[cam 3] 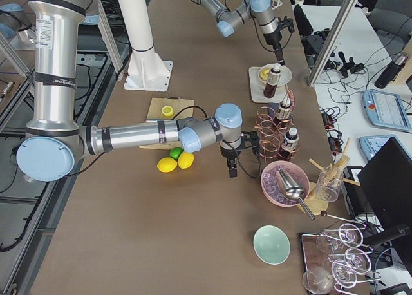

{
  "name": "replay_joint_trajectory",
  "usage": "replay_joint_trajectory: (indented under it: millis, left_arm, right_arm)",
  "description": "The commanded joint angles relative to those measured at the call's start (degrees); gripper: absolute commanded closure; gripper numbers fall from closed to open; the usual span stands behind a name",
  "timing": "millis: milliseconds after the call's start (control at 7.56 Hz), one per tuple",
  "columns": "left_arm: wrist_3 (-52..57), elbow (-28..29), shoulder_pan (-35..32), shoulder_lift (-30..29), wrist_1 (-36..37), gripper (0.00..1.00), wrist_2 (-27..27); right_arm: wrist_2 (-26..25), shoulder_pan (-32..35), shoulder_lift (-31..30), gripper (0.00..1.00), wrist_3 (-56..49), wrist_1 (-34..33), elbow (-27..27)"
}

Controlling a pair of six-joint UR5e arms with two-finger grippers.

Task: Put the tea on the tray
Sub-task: 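Set the bottle on the tray beside the bowl and release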

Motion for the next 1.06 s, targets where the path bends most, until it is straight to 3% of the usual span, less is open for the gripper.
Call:
replay_joint_trajectory:
  millis: [0,265,529,794,926]
  left_arm:
    - [3.21,-19.22,-4.92,7.59,13.91,0.01,-12.28]
    - [7.95,-38.05,-8.69,17.69,27.55,0.01,-21.86]
    - [18.80,-55.18,-12.64,31.63,38.02,0.01,-23.74]
    - [40.11,-60.53,-23.76,42.47,44.21,0.01,-30.13]
    - [53.37,-60.63,-28.61,49.75,44.14,0.01,-30.77]
  right_arm:
    - [-0.26,0.09,-0.22,0.00,0.00,0.29,-0.06]
    - [-0.26,1.14,-2.49,0.00,-2.44,0.03,-1.19]
    - [-0.61,3.77,-4.61,0.00,-7.88,-0.14,-3.13]
    - [-0.70,6.75,-3.91,0.00,-15.35,-0.84,-5.41]
    - [-0.35,8.42,-2.00,0.00,-18.86,-6.76,-5.16]
